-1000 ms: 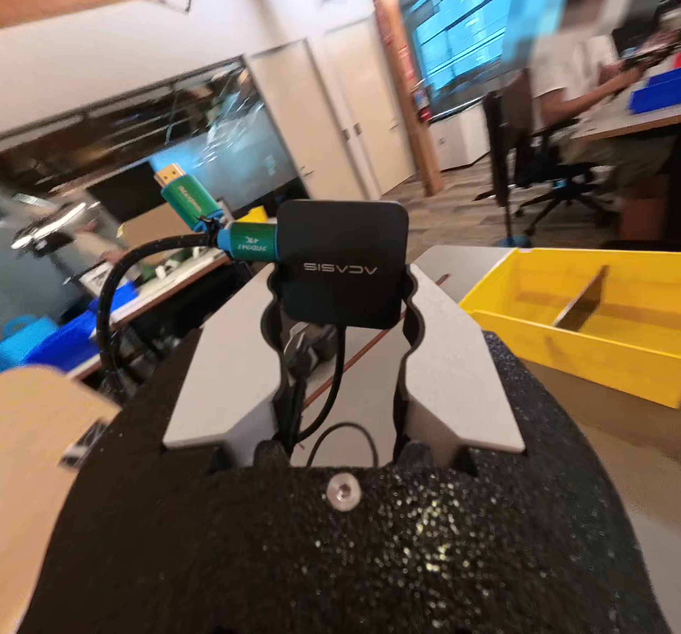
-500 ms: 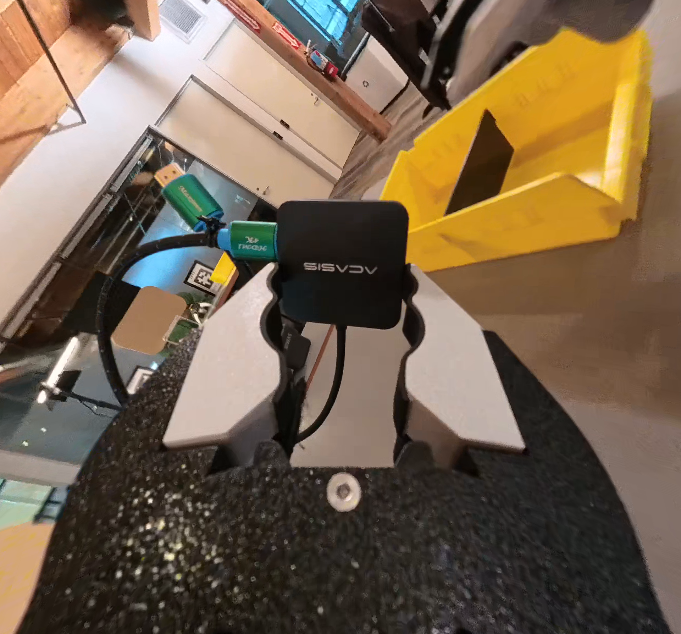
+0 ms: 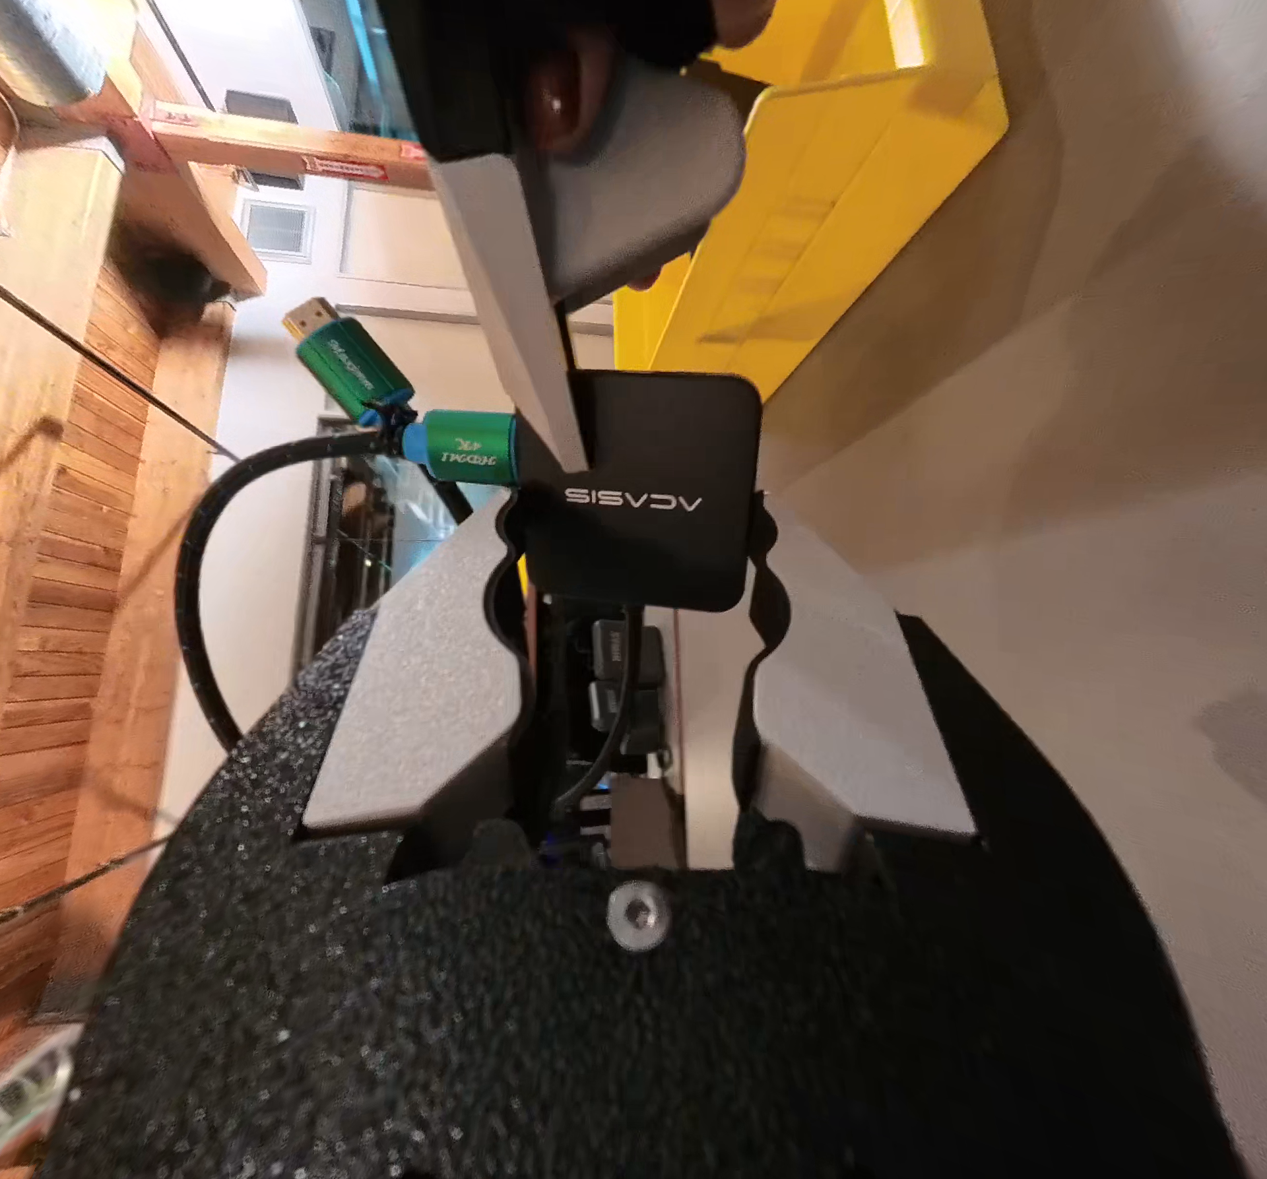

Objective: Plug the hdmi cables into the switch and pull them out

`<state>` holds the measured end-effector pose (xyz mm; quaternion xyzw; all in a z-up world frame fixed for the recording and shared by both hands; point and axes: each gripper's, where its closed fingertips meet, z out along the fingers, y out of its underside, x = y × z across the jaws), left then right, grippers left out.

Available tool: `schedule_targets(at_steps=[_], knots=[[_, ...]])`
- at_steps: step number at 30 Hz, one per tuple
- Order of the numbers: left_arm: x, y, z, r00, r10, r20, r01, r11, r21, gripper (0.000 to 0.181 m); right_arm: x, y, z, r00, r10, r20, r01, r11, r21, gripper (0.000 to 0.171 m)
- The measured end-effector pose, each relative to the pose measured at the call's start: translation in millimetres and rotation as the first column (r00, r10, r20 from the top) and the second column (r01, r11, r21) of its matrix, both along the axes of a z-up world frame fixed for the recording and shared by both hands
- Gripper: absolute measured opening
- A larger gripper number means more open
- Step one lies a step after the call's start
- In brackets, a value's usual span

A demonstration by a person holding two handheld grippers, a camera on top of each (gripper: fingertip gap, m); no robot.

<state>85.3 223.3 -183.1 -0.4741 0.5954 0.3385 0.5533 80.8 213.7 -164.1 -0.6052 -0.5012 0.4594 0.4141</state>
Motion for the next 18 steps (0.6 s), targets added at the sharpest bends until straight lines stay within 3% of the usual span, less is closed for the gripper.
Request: schedule_targets(at_steps=[3, 4, 6, 7, 10, 13, 18], knots=[[-2, 1, -1, 0.987, 0.016, 0.157, -0.004, 0.997, -0.079, 0.065, -3, 3, 2, 0.999, 0.003, -0.038, -0.003, 1.000, -0.003, 0.013], [-7, 5, 0, 0.970, 0.059, 0.235, -0.033, 0.993, -0.114, 0.079, -3, 8, 2, 0.999, -0.020, -0.051, 0.021, 1.000, 0.020, 0.012], [-7, 3, 0, 0.932, 0.062, 0.356, 0.001, 0.984, -0.176, 0.080, 0, 16, 4, 0.996, -0.051, -0.071, 0.056, 0.996, 0.064, 0.011], [-7, 1, 3, 0.903, 0.061, 0.426, 0.019, 0.983, -0.181, 0.089, 1, 19, 5, 0.994, -0.062, -0.085, 0.068, 0.996, 0.063, 0.011], [-15, 1, 5, 0.806, 0.108, 0.582, 0.027, 0.975, -0.219, 0.087, 5, 31, 8, 0.984, -0.121, -0.131, 0.130, 0.990, 0.061, 0.011], [-11, -8, 9, 0.686, 0.083, 0.723, 0.133, 0.962, -0.237, 0.066, 9, 36, 18, 0.966, -0.142, -0.217, 0.152, 0.988, 0.028, 0.012], [-8, -8, 16, 0.454, 0.141, 0.880, 0.269, 0.920, -0.286, 0.068, 11, 19, 46, 0.907, -0.025, -0.419, 0.003, 0.999, -0.052, 0.011]])
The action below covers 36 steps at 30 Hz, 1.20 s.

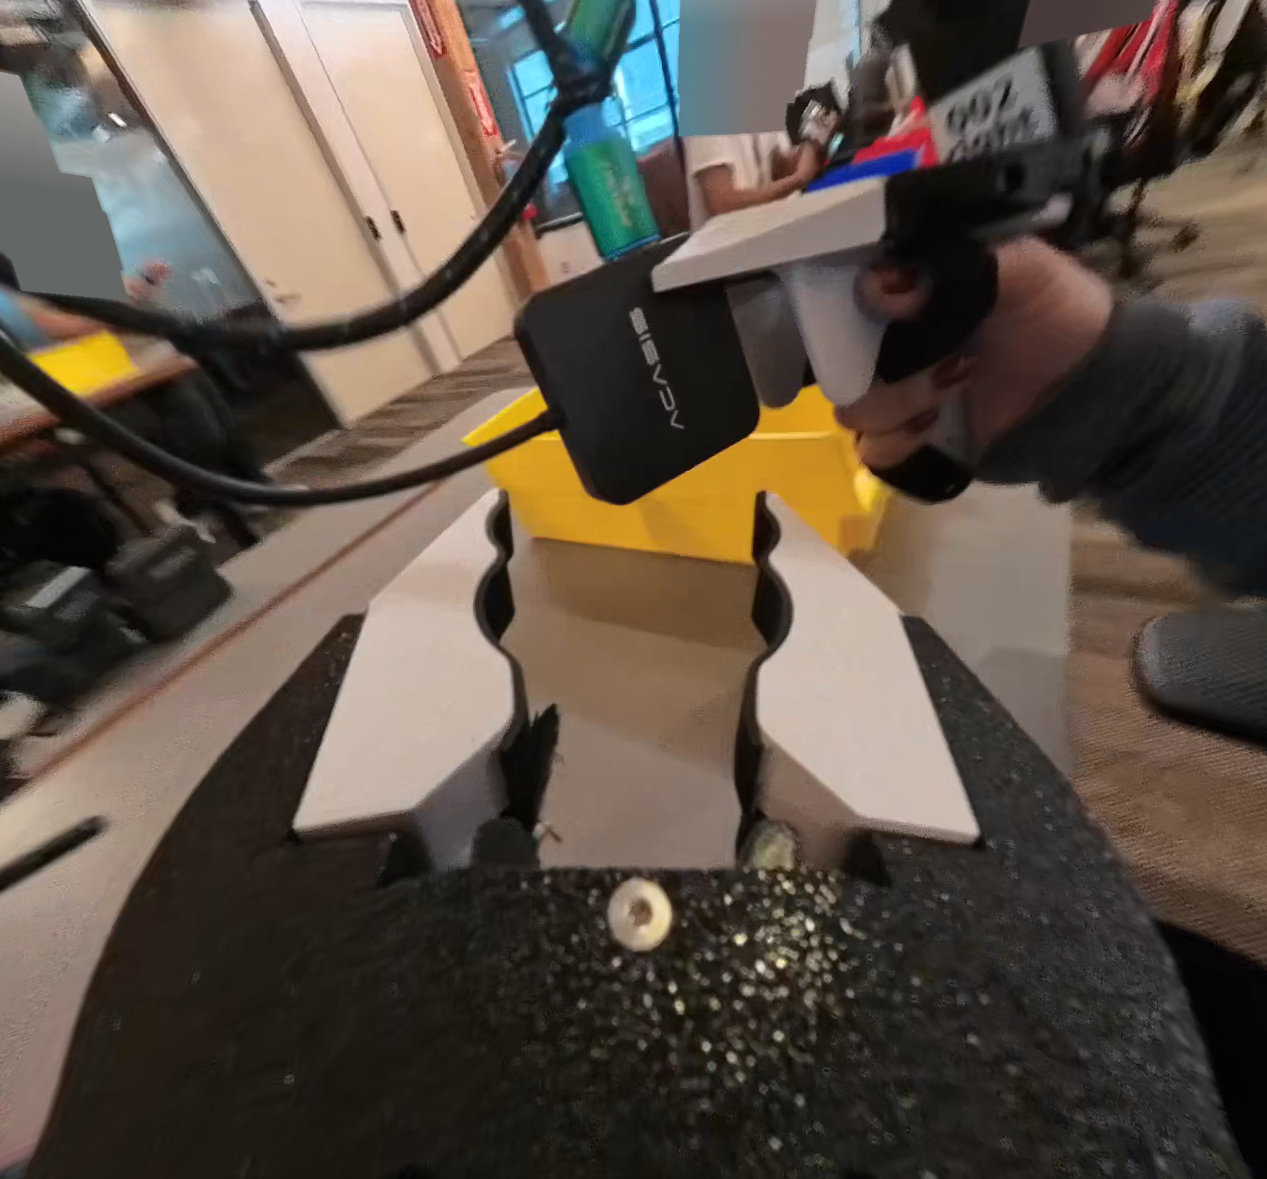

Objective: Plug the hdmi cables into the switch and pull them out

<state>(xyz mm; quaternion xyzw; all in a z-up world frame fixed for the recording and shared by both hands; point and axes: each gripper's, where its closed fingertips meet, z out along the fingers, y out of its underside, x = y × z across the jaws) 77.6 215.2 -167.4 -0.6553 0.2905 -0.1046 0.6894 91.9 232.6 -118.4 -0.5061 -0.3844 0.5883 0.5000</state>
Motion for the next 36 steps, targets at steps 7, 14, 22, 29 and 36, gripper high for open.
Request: schedule_targets(at_steps=[7, 14, 22, 29, 36], knots=[[22, -10, 35, 0.865, -0.269, 0.424, 0.325, 0.943, -0.066, 0.083, -9, -37, 7, 0.978, 0.203, -0.042, -0.201, 0.978, 0.047, 0.011], [30, -22, 41, 0.782, -0.401, 0.478, 0.463, 0.886, -0.014, 0.029, -13, -52, 8, 0.958, 0.283, -0.052, -0.280, 0.958, 0.065, 0.011], [23, -22, 34, 0.805, -0.392, 0.446, 0.451, 0.892, -0.032, 0.011, 3, -38, 19, 0.974, 0.201, -0.102, -0.194, 0.978, 0.079, 0.034], [27, -20, -1, 0.900, -0.354, 0.253, 0.407, 0.891, -0.200, 0.011, 11, -31, 4, 0.987, 0.146, 0.065, -0.151, 0.985, 0.082, 0.035], [42, -34, -12, 0.859, -0.450, 0.243, 0.509, 0.801, -0.315, 0.011, -3, -54, -13, 0.947, 0.264, 0.180, -0.275, 0.961, 0.036, 0.011]])
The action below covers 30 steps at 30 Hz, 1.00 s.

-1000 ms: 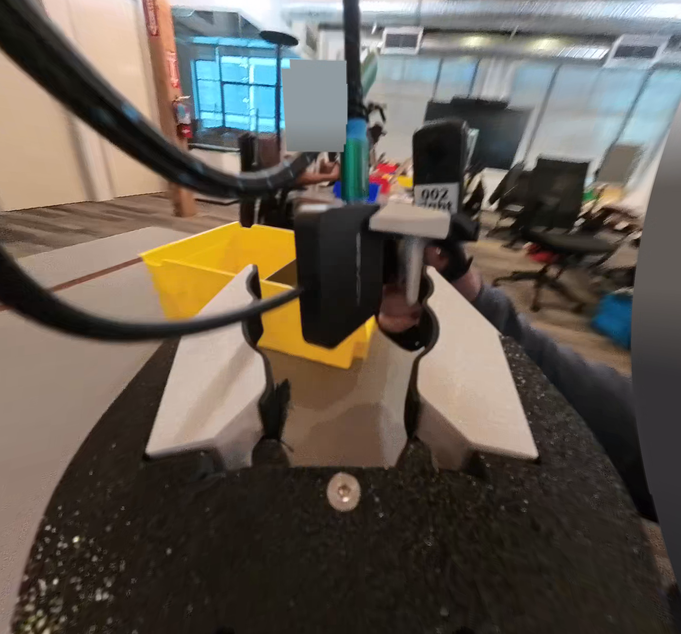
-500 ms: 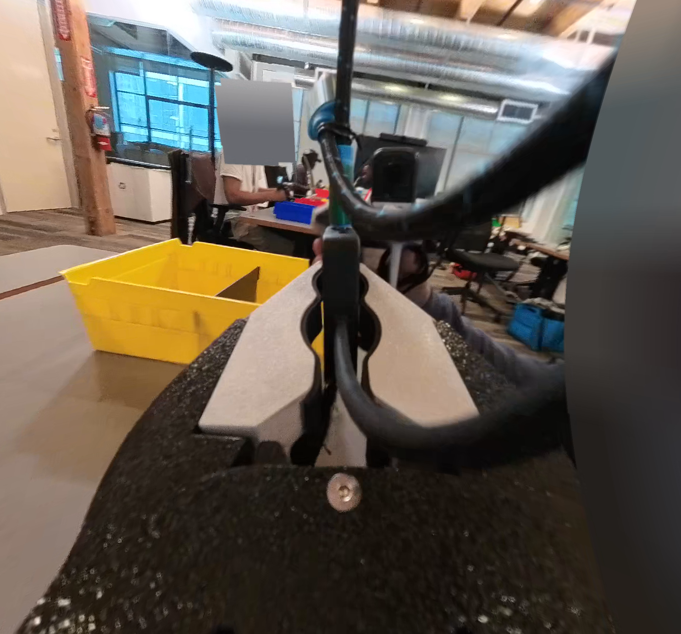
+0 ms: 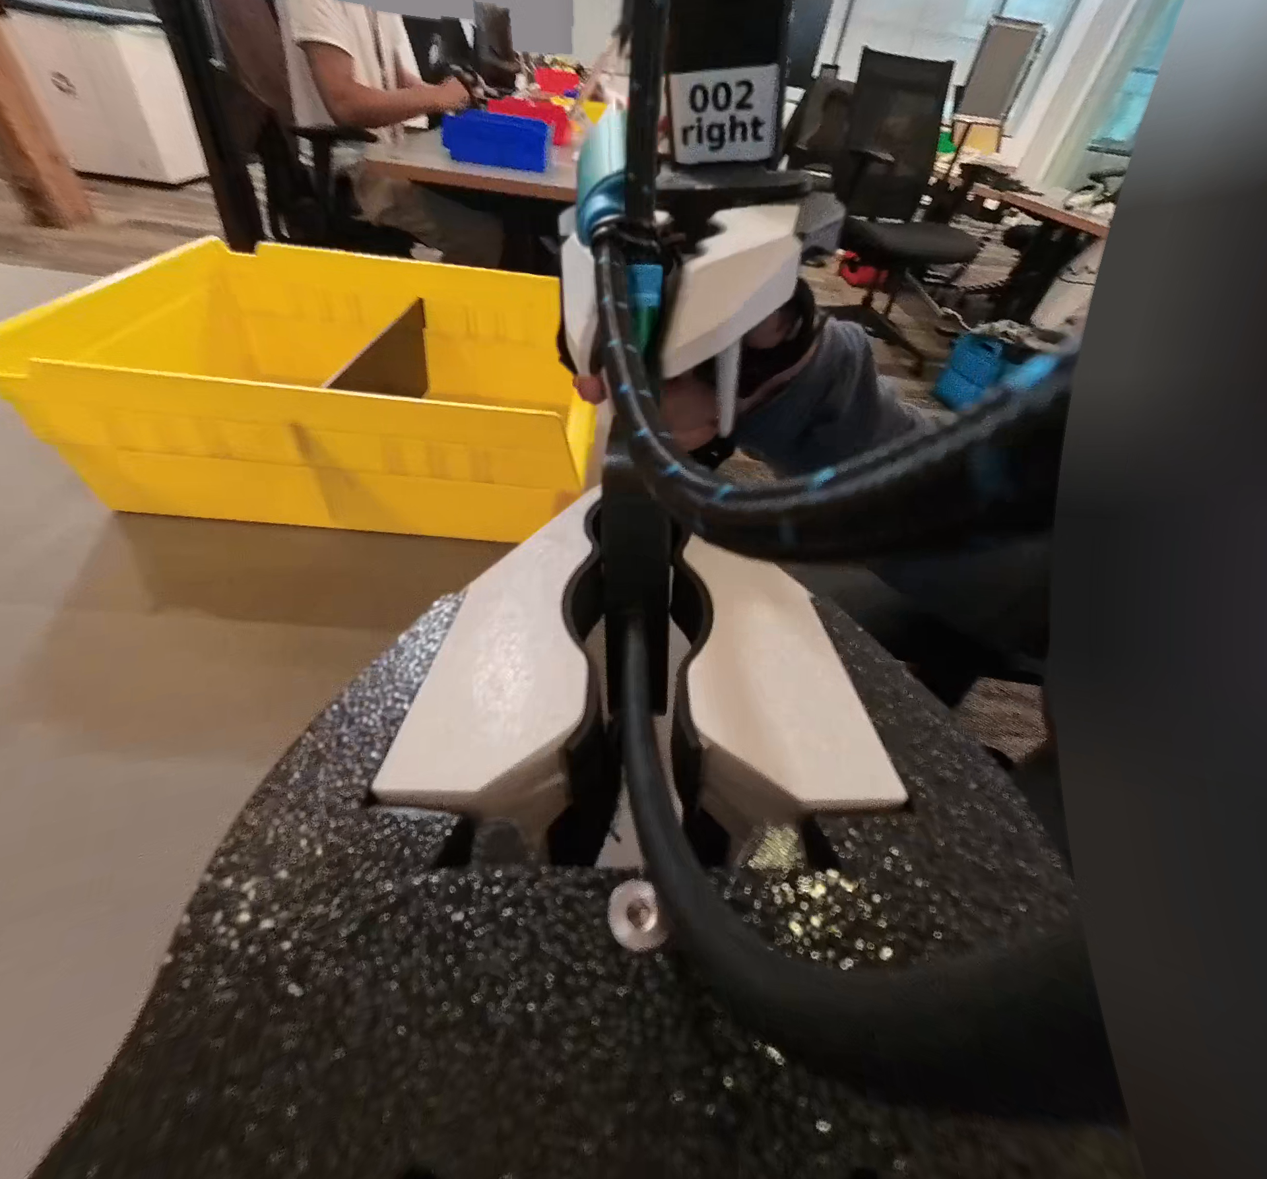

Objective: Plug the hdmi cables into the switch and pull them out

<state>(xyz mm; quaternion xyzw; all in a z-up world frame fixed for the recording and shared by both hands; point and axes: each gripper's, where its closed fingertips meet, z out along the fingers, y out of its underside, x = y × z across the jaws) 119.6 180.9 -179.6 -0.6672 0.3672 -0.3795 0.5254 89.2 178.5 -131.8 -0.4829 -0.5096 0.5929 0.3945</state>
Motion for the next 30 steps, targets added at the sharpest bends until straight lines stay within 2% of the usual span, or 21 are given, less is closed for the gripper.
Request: schedule_targets(at_steps=[2, 4, 6, 9, 11, 14, 15, 19, 21, 22, 23, 24, 25, 26, 27, 29, 30], knots=[[0, -2, 1, 1.000, -0.020, -0.005, 0.020, 1.000, -0.020, 0.011, 0, -2, -1, 1.000, 0.011, 0.004, -0.011, 1.000, 0.009, 0.009], [-2, 3, 7, 1.000, 0.021, -0.003, -0.021, 1.000, -0.009, 0.011, -2, 2, 5, 1.000, -0.027, -0.011, 0.027, 1.000, 0.015, 0.009], [-5, -2, 25, 0.997, -0.011, 0.072, 0.013, 1.000, -0.019, 0.011, -5, 5, 22, 0.995, -0.040, -0.087, 0.030, 0.993, -0.115, 0.008], [-11, -13, 37, 0.994, -0.082, 0.075, 0.085, 0.996, -0.032, 0.010, -6, -2, 36, 0.983, 0.036, -0.182, -0.082, 0.965, -0.248, 0.008], [-17, -13, 36, 0.997, -0.064, 0.049, 0.066, 0.996, -0.057, 0.011, -6, -1, 34, 0.984, 0.024, -0.175, -0.064, 0.972, -0.226, 0.008], [-30, -6, 35, 1.000, 0.015, 0.015, -0.014, 0.997, -0.074, 0.011, -12, 3, 29, 0.990, -0.075, -0.116, 0.064, 0.993, -0.099, 0.009], [-30, -9, 37, 1.000, 0.003, 0.019, -0.001, 0.997, -0.081, 0.011, -12, 1, 30, 0.991, -0.080, -0.111, 0.071, 0.994, -0.081, 0.009], [-29, -31, 51, 0.992, -0.107, 0.070, 0.115, 0.987, -0.111, 0.012, -8, -16, 42, 0.978, 0.081, -0.191, -0.129, 0.958, -0.255, 0.008], [-34, -35, 51, 0.994, -0.103, 0.046, 0.108, 0.986, -0.123, 0.011, -10, -21, 41, 0.979, 0.098, -0.180, -0.141, 0.960, -0.244, 0.008], [-38, -34, 48, 0.997, -0.077, 0.015, 0.078, 0.989, -0.127, 0.011, -11, -19, 41, 0.983, 0.074, -0.166, -0.109, 0.970, -0.217, 0.009], [-57, -26, 41, 0.998, 0.025, -0.057, -0.032, 0.993, -0.114, 0.011, -1, -6, 50, 0.979, -0.004, -0.205, -0.042, 0.975, -0.220, 0.009], [-89, -15, 36, 0.978, 0.184, -0.103, -0.193, 0.978, -0.084, 0.011, 23, 17, 60, 0.962, -0.112, -0.250, 0.051, 0.970, -0.239, 0.008], [-109, -20, 44, 0.977, 0.211, -0.020, -0.212, 0.972, -0.098, 0.011, 53, 43, 65, 0.932, -0.243, -0.269, 0.178, 0.954, -0.242, 0.008], [-120, -30, 59, 0.978, 0.180, 0.108, -0.168, 0.979, -0.114, 0.010, 80, 61, 67, 0.896, -0.341, -0.283, 0.273, 0.928, -0.254, 0.008], [-133, -32, 63, 0.968, 0.203, 0.150, -0.189, 0.976, -0.106, 0.010, 99, 69, 70, 0.874, -0.385, -0.297, 0.310, 0.912, -0.270, 0.008], [-145, -28, 56, 0.956, 0.275, 0.102, -0.267, 0.960, -0.083, 0.011, 114, 77, 69, 0.849, -0.451, -0.276, 0.393, 0.887, -0.241, 0.009], [-142, -29, 57, 0.959, 0.259, 0.117, -0.251, 0.965, -0.081, 0.011, 113, 79, 64, 0.846, -0.477, -0.238, 0.438, 0.877, -0.200, 0.009]])
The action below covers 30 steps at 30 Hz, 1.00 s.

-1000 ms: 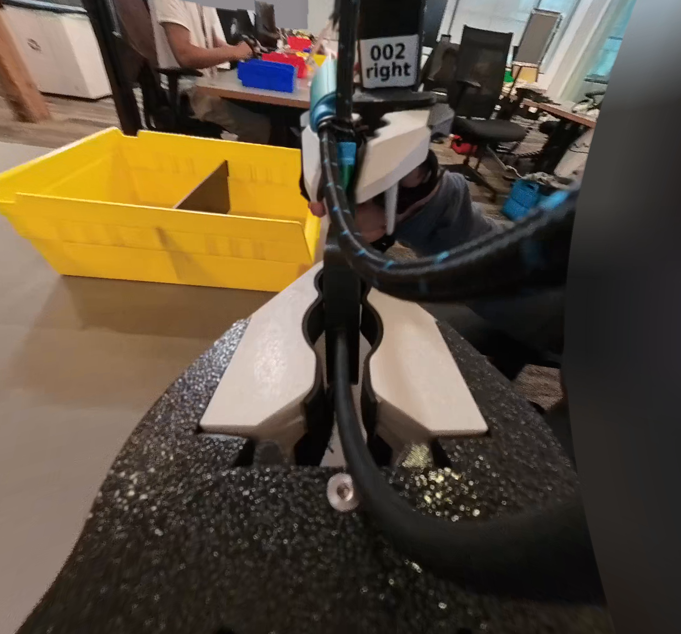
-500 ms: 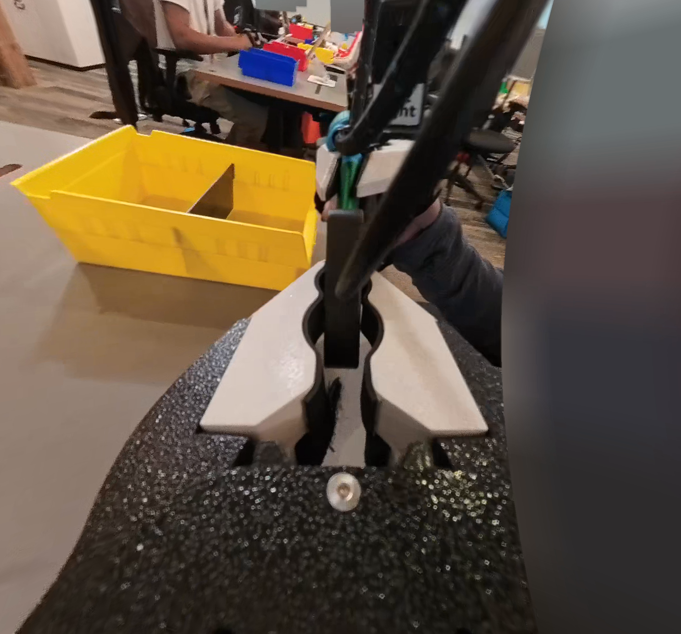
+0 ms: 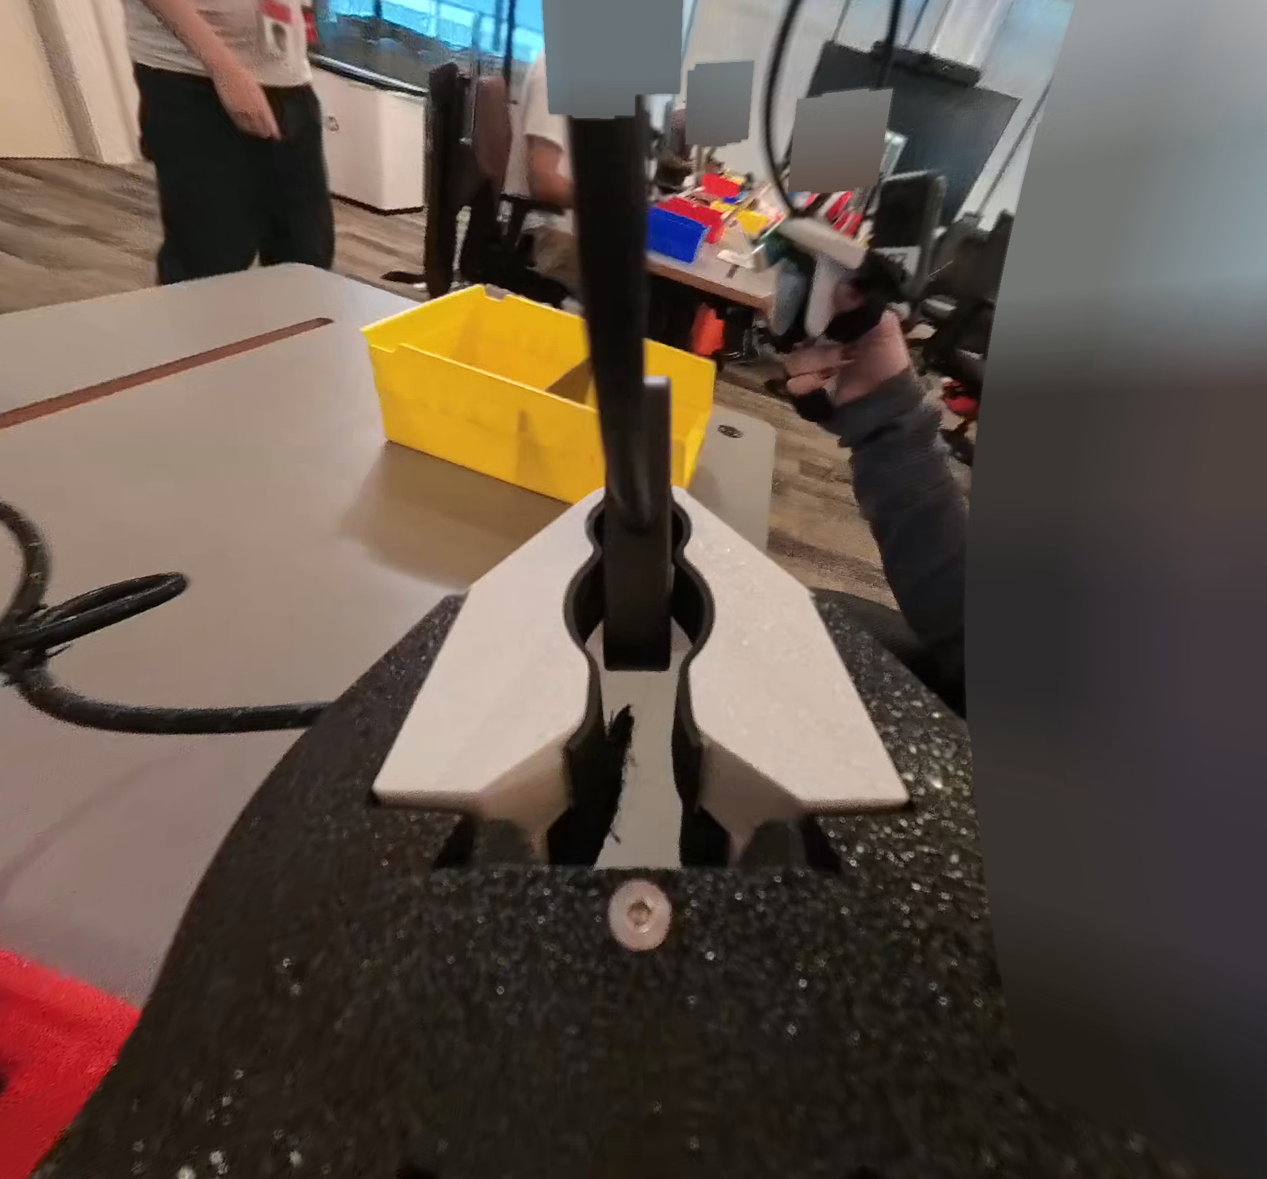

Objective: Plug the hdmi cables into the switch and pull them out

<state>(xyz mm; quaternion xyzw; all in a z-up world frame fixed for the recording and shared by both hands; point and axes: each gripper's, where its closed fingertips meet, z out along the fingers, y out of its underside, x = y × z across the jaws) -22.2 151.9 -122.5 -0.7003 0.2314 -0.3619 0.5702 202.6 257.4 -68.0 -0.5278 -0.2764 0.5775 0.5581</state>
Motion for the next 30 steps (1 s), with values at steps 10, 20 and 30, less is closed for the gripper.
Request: schedule_targets(at_steps=[10, 20, 30], knots=[[51, 18, -20, 0.994, -0.005, 0.113, 0.009, 0.999, -0.037, 0.011, 32, 34, -52, 0.876, -0.283, 0.389, 0.266, 0.959, 0.099, 0.009], [94, 29, -30, 0.978, -0.093, 0.187, 0.109, 0.991, -0.076, 0.011, 60, 62, -130, 0.522, -0.388, 0.760, 0.345, 0.911, 0.228, 0.009], [94, 30, -32, 0.977, -0.098, 0.191, 0.116, 0.990, -0.085, 0.011, 96, 99, -183, -0.018, -0.549, 0.836, 0.270, 0.802, 0.532, 0.023]])
